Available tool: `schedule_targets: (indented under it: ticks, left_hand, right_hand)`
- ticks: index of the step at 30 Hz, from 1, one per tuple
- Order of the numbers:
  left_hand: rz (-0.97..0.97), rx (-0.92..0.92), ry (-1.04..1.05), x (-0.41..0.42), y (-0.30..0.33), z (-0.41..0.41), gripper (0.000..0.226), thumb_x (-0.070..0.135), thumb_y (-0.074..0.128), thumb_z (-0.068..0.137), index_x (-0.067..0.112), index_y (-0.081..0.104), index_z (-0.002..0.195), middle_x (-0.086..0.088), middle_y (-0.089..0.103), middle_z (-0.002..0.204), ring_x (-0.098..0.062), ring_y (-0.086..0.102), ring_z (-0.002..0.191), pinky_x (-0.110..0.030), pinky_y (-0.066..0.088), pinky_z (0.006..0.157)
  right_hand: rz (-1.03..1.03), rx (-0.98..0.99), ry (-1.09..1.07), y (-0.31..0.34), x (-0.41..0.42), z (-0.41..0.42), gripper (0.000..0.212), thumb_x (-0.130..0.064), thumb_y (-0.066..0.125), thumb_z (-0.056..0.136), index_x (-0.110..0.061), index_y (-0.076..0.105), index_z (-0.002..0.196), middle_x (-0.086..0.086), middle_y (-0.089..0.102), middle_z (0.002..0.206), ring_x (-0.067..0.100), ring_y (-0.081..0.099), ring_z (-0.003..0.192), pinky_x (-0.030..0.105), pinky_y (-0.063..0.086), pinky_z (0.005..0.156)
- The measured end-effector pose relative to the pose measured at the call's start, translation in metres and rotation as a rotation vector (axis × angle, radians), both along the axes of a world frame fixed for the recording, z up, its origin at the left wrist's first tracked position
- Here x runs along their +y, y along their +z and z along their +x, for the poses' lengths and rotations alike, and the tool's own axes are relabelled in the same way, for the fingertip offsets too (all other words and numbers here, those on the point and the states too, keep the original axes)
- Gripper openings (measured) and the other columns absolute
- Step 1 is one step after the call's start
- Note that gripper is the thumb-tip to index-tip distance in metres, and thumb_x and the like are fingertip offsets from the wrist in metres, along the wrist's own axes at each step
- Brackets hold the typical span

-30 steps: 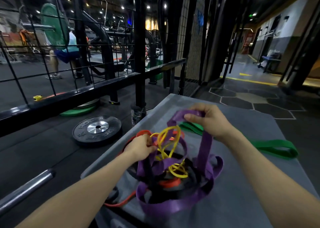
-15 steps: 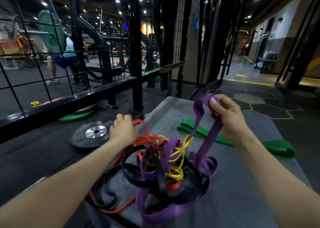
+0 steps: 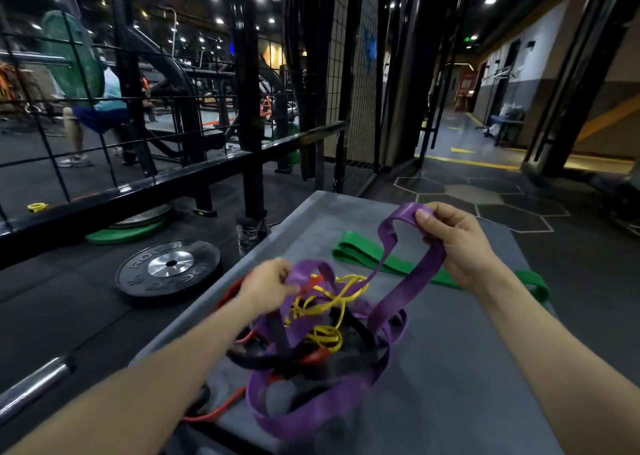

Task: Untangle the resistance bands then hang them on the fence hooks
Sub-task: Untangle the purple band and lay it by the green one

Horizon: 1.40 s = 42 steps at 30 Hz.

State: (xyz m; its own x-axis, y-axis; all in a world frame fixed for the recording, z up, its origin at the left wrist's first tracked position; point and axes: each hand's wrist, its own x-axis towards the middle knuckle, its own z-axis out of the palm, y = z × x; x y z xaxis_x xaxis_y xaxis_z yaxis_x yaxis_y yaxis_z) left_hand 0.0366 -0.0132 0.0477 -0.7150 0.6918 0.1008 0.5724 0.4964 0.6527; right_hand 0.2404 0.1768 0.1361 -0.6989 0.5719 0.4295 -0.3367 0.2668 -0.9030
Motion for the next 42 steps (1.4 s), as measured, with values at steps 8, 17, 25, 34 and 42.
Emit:
schedule_targets:
  ticks: [8, 17, 25, 34, 42]
  left_hand:
    - [0.685, -0.272, -0.017, -0.018, 0.085, -0.017, 0.026, -0.007, 0.051, 0.089, 0.018, 0.051, 0.084, -0.001, 0.055, 0.077, 0.000, 0.056, 0.057, -0.015, 0.046, 0.057]
    - [0.802, -0.364, -0.056, -0.021, 0.115, -0.008, 0.019, 0.000, 0.049, 0.092, 0.018, 0.055, 0.097, 0.002, 0.056, 0.078, 0.005, 0.055, 0.051, -0.013, 0.044, 0.055]
    - [0.595, -0.260, 0.036, -0.037, 0.091, -0.011, 0.056, -0.025, 0.056, 0.068, 0.006, 0.052, 0.114, -0.002, 0.057, 0.073, -0.008, 0.057, 0.058, -0.018, 0.047, 0.057]
    - [0.531, -0.250, 0.043, -0.063, 0.068, -0.037, 0.051, -0.013, 0.060, 0.078, 0.026, 0.054, 0.110, 0.000, 0.062, 0.089, -0.018, 0.060, 0.087, -0.034, 0.046, 0.088]
    - [0.585, -0.274, 0.017, -0.078, 0.055, -0.049, 0.048, -0.004, 0.062, 0.083, 0.041, 0.054, 0.098, 0.004, 0.063, 0.090, -0.013, 0.059, 0.087, -0.032, 0.047, 0.093]
  right_hand:
    - [-0.080, 0.054, -0.135, 0.008, -0.004, 0.000, 0.022, -0.005, 0.051, 0.091, -0.019, 0.063, 0.079, -0.015, 0.058, 0.054, -0.001, 0.045, 0.049, 0.013, 0.035, 0.054]
    - [0.081, -0.178, -0.207, 0.006, -0.001, 0.023, 0.022, 0.002, 0.054, 0.088, -0.014, 0.064, 0.076, -0.015, 0.059, 0.055, -0.004, 0.048, 0.054, 0.011, 0.034, 0.054]
    - [0.856, -1.212, -0.148, -0.044, -0.021, 0.001, 0.019, -0.015, 0.054, 0.085, -0.005, 0.069, 0.078, 0.012, 0.056, 0.079, 0.017, 0.050, 0.076, 0.024, 0.036, 0.061]
    - [0.960, -0.975, 0.053, -0.092, -0.077, -0.098, 0.018, -0.027, 0.064, 0.082, -0.009, 0.066, 0.085, 0.014, 0.066, 0.097, 0.027, 0.060, 0.094, 0.030, 0.043, 0.076]
    - [0.881, -0.912, 0.157, -0.145, -0.092, -0.119, 0.014, -0.023, 0.061, 0.084, -0.009, 0.063, 0.083, 0.013, 0.063, 0.091, 0.028, 0.056, 0.087, 0.032, 0.040, 0.074]
